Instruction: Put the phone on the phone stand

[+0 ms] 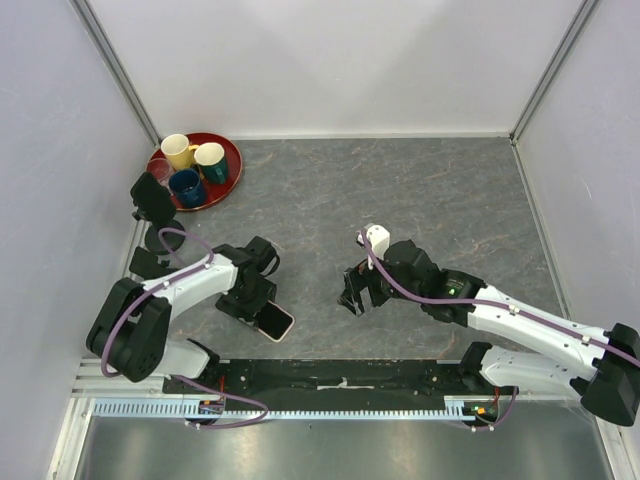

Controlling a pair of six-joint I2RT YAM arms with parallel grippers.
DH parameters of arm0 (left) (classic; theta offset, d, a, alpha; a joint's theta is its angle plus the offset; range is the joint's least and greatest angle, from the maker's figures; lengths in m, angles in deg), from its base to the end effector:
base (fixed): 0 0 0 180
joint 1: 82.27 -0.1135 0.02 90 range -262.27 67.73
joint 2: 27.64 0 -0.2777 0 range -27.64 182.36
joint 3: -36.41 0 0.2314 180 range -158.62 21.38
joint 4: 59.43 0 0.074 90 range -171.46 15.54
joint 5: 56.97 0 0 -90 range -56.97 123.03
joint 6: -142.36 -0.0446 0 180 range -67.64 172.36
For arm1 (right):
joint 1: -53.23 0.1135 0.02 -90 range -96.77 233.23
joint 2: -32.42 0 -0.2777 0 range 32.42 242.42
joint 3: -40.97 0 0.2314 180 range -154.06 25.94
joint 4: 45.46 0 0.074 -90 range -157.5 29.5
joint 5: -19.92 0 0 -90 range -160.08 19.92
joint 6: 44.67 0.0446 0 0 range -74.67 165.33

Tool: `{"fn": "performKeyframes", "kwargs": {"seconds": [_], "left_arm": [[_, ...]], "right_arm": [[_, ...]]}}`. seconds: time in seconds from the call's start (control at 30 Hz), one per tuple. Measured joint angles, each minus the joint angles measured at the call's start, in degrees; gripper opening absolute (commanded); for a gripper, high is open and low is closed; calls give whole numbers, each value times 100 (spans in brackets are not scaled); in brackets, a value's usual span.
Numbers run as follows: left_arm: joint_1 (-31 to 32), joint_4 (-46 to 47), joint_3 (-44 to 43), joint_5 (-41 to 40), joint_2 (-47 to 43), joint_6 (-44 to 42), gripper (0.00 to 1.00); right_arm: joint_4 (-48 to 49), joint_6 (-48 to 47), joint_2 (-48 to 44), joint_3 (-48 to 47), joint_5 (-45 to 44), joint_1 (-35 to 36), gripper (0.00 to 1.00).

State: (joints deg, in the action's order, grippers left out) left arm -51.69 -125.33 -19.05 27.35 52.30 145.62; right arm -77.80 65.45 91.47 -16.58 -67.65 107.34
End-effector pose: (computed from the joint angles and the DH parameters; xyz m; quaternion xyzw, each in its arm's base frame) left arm 0.1583 -0.0884 0.1727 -0.5193 0.8531 0.0262 0.0422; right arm 0.1198 0.1688 0.2796 -0.2674 0.8407 0.2989 0.3640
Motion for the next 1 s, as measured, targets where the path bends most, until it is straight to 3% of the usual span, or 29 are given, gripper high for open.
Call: {"fn": "performKeyframes", "kwargs": {"seconds": [0.37, 0.8, 0.9, 0.97, 1.0], "left_arm": [[13, 671, 739, 120, -1082, -271, 2], [192, 2802, 1211, 1639, -1794, -398, 2], [306, 3014, 1207, 1727, -1926, -236, 2], [400, 3082, 1187, 1770, -1958, -105, 2], [448, 3117, 1176, 1790, -1963, -46, 2]], "right_arm": [[-15, 22, -114, 0, 83, 0, 98], [1357, 715, 656, 404, 848, 55, 97], [1700, 874, 861, 476, 817, 181, 88], [1993, 1023, 960, 575, 769, 306, 79], [2081, 1071, 992, 610, 715, 348, 70]]}}
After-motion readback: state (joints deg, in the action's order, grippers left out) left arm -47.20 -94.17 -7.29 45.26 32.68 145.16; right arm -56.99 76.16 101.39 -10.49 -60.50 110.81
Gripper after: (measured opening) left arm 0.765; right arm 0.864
